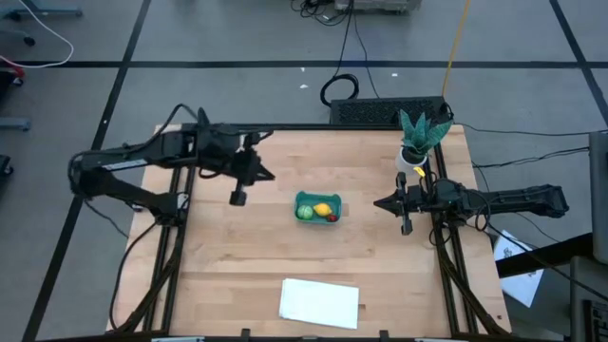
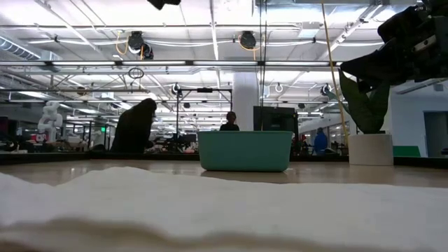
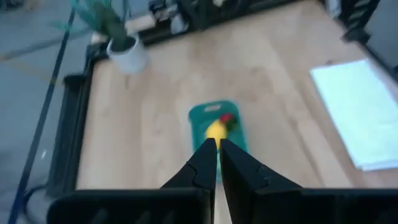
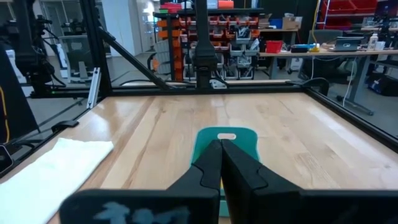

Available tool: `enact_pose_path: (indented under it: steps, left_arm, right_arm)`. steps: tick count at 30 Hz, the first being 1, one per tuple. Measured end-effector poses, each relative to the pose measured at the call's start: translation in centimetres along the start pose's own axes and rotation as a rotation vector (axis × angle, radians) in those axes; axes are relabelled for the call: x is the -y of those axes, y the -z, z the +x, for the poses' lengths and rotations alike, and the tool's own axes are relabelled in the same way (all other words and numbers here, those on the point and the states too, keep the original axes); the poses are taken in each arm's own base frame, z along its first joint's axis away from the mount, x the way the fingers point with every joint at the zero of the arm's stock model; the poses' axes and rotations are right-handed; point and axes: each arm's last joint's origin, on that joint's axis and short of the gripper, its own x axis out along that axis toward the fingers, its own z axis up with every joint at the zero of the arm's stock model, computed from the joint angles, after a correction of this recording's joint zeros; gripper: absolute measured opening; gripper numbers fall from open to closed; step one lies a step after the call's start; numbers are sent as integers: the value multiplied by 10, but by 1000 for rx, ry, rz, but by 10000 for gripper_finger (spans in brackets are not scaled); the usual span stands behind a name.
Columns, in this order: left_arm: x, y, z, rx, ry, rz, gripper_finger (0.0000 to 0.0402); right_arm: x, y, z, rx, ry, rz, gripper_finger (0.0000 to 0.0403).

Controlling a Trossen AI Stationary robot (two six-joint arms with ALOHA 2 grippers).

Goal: Pick and placing Produce into tupperware
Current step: Adjust the blue bin

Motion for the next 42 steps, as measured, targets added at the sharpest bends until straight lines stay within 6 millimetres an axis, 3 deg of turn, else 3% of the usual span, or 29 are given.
enact_pose_path:
  steps: [3, 15, 21, 36, 42]
  left_arm:
    - [8, 19, -1, 77, 0, 11, 26]
    - [36, 81, -35, 431, -50, -71, 26]
    - [48, 108, -44, 490, -90, -75, 26]
    - [74, 172, -34, 589, -83, -83, 26]
    - [80, 185, -40, 650, -121, -82, 26]
  right_arm:
    - [0, 0, 0, 4, 0, 0, 0]
    - [0, -9, 0, 93, 23, 13, 0]
    - [5, -14, -1, 145, 119, 40, 0]
    - [2, -11, -1, 120, 48, 90, 0]
    - [4, -14, -3, 153, 114, 91, 0]
